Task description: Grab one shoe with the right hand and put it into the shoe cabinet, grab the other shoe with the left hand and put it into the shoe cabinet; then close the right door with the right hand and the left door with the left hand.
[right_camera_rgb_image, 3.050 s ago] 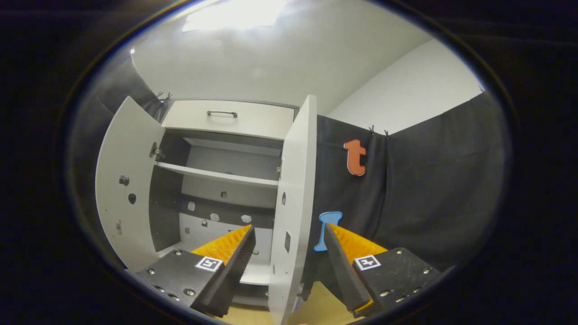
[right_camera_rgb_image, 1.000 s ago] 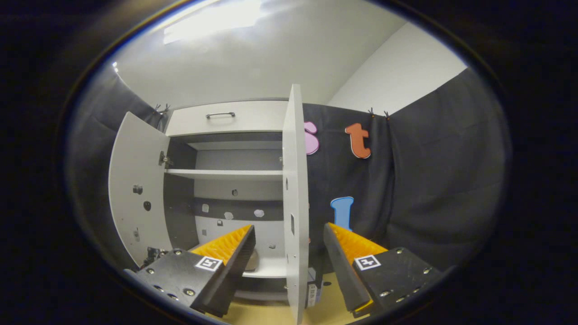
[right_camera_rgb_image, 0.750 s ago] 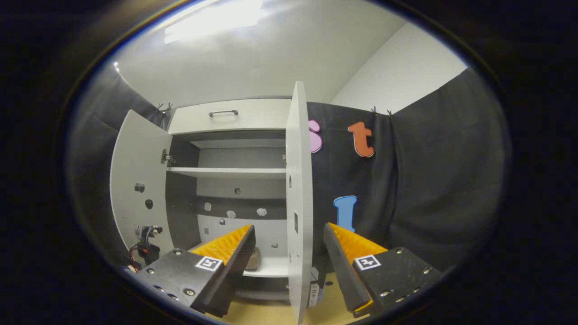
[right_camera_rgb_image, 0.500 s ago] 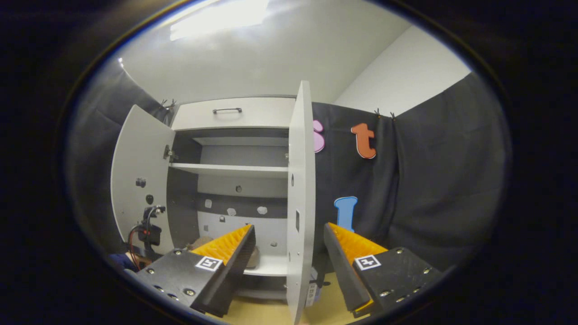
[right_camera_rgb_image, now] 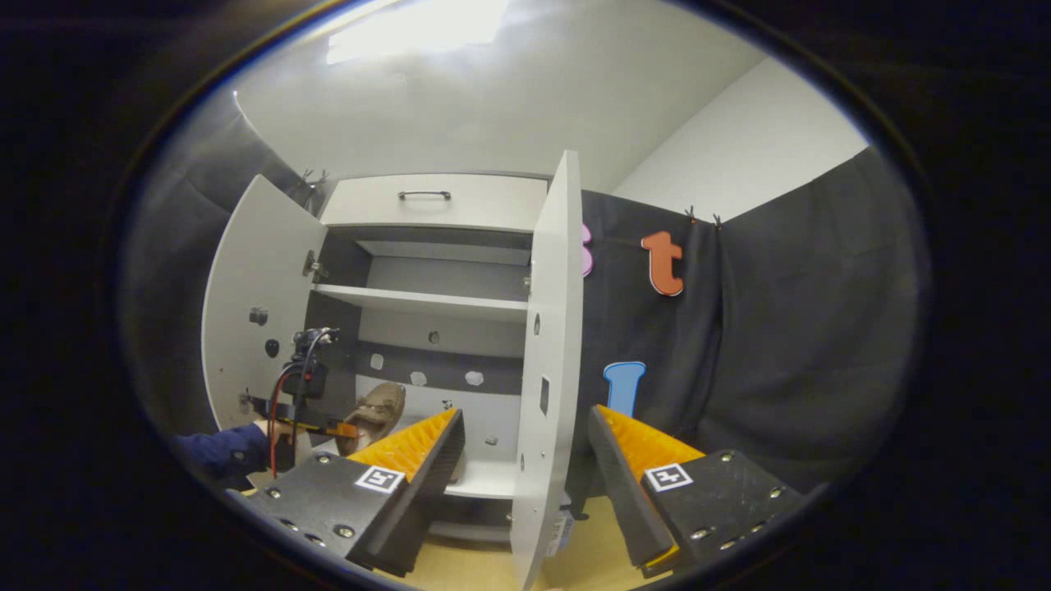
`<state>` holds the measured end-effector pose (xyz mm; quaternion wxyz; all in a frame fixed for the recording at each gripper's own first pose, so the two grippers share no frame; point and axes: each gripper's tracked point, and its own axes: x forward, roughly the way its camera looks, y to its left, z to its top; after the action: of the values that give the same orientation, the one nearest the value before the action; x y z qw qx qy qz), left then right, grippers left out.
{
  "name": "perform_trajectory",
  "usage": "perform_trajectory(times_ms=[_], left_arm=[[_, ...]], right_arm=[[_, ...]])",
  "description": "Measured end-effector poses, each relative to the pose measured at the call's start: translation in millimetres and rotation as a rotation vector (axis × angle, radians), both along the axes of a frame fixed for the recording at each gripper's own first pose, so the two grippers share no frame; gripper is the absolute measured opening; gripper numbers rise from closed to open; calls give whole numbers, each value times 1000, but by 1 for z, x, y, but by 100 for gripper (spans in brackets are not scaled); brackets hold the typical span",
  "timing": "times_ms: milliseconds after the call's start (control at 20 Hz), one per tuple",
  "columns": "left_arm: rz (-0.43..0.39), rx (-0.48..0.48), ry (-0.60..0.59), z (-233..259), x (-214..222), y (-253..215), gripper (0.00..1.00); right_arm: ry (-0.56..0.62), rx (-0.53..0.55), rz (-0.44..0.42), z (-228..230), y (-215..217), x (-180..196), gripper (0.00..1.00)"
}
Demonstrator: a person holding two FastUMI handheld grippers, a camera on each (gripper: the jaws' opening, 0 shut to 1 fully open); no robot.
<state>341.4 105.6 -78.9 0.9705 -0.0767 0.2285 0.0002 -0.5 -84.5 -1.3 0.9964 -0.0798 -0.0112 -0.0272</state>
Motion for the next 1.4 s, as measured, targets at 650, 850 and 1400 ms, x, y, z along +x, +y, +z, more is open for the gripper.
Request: perform_trajectory(times_ms=[650, 850, 1400], left_arm=[[64, 130, 122, -58, 78, 43, 1], [89, 149, 157, -74, 85, 58, 1], [70, 181, 184, -81, 98, 64, 9]], right_arm=[[68, 45, -102, -23, -30, -3, 92], [75, 53, -114, -26, -31, 1, 91], [74, 54, -112, -32, -22, 12, 91]])
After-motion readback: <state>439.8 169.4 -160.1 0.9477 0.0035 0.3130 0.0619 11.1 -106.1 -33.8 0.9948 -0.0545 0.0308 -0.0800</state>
